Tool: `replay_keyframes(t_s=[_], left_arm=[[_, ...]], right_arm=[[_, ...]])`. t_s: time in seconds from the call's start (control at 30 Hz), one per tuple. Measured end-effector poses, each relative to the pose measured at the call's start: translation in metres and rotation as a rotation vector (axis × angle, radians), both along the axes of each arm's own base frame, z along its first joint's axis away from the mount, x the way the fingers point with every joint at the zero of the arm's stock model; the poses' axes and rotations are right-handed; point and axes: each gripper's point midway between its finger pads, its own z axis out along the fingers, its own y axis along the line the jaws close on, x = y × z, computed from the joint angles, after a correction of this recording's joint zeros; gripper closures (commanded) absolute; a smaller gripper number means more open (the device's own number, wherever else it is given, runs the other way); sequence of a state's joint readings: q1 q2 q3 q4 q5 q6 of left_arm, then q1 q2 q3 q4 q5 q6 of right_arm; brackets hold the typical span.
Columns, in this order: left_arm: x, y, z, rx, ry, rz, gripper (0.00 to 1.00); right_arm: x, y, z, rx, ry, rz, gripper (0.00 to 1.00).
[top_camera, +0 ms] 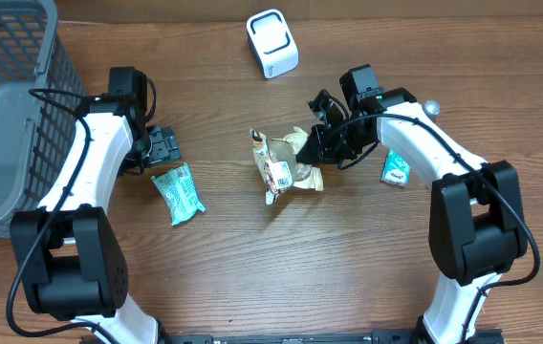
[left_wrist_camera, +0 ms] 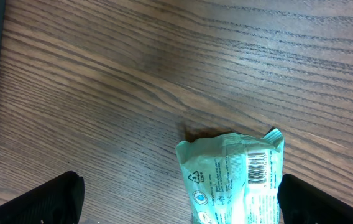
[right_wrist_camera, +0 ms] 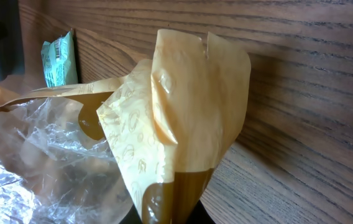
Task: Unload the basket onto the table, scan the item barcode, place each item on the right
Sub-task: 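Lift the snack pouch with the right gripper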
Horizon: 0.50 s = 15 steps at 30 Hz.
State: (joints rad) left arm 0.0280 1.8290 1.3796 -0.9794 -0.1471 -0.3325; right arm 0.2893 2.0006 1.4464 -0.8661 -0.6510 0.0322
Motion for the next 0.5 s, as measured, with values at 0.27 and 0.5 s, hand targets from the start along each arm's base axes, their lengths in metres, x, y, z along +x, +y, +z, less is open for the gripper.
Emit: replay_keyframes(t_s=[0.27,0.5], left_arm=[[-0.0001,0.0000,0.0000,0.000,0.000,0.000,0.01],[-0.0001,0.0000,0.0000,0.000,0.000,0.000,0.01]], right_arm=[[0.0000,0.0000,0.0003,0.000,0.000,0.000,0.96],[0.0005,0.0001,0.0004,0.001,-0.003,0.000,0.96]])
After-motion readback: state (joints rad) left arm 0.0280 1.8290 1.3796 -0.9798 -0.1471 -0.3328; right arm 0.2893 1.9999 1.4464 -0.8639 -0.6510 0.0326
